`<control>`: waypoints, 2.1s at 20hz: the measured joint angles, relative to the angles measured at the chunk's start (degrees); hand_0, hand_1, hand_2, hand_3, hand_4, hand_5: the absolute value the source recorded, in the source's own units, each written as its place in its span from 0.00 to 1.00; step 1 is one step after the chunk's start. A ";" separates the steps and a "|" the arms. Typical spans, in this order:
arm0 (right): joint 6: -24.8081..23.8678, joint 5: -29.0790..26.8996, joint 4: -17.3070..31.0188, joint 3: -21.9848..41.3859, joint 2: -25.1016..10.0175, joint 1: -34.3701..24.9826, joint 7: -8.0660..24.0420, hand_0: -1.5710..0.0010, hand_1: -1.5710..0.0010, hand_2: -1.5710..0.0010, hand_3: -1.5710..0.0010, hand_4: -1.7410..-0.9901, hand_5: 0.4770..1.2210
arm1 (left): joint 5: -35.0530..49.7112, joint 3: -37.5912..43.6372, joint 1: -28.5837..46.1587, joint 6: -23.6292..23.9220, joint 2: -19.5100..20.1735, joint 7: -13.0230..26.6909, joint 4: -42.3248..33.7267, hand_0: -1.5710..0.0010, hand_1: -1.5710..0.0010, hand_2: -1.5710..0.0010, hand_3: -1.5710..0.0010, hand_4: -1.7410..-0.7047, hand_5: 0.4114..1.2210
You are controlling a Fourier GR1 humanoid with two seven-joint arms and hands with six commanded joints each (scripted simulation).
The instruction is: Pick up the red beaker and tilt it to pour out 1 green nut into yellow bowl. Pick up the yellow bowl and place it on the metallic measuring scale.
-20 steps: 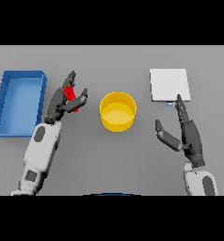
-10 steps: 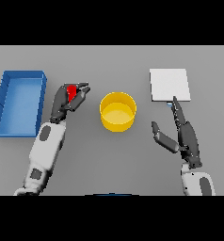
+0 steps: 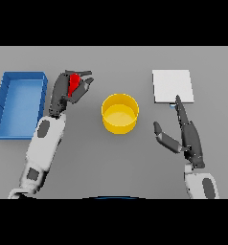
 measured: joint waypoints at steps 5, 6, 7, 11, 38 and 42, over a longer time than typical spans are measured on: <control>-0.67 2.08 -1.40 1.03 -0.08 1.17 0.81 1.00 1.00 1.00 1.00 0.66 0.29 | -8.02 -9.57 -3.09 -5.08 6.87 7.12 -2.95 0.01 0.01 0.01 0.01 0.01 0.87; -0.39 1.68 -1.50 0.92 -0.20 1.73 0.50 1.00 1.00 1.00 1.00 0.66 0.30 | -8.38 -10.46 -2.89 -5.72 7.64 7.32 -3.34 0.01 0.01 0.01 0.01 0.01 0.87; -0.45 2.17 -1.40 1.39 0.08 1.71 0.76 1.00 1.00 1.00 1.00 0.66 0.31 | -8.56 -11.15 -2.63 -6.19 8.29 7.41 -3.70 0.01 0.01 0.01 0.01 0.01 0.87; 0.08 1.88 -2.13 1.68 0.15 1.66 1.96 1.00 1.00 1.00 1.00 0.65 0.32 | -12.46 -15.87 -3.28 -7.29 11.54 8.04 -4.52 0.00 0.00 0.00 0.00 0.00 0.87; -2.06 2.19 -0.59 0.93 1.73 0.61 1.40 1.00 1.00 1.00 1.00 0.75 0.20 | -47.14 -62.02 -37.43 -25.45 15.57 2.74 15.51 0.00 0.00 0.00 0.00 0.01 1.00; -2.49 2.83 -1.25 1.37 2.08 1.41 1.13 1.00 1.00 1.00 1.00 0.77 0.20 | -51.31 -68.43 -40.84 -24.40 14.73 1.98 16.75 0.00 0.00 0.00 0.00 0.01 1.00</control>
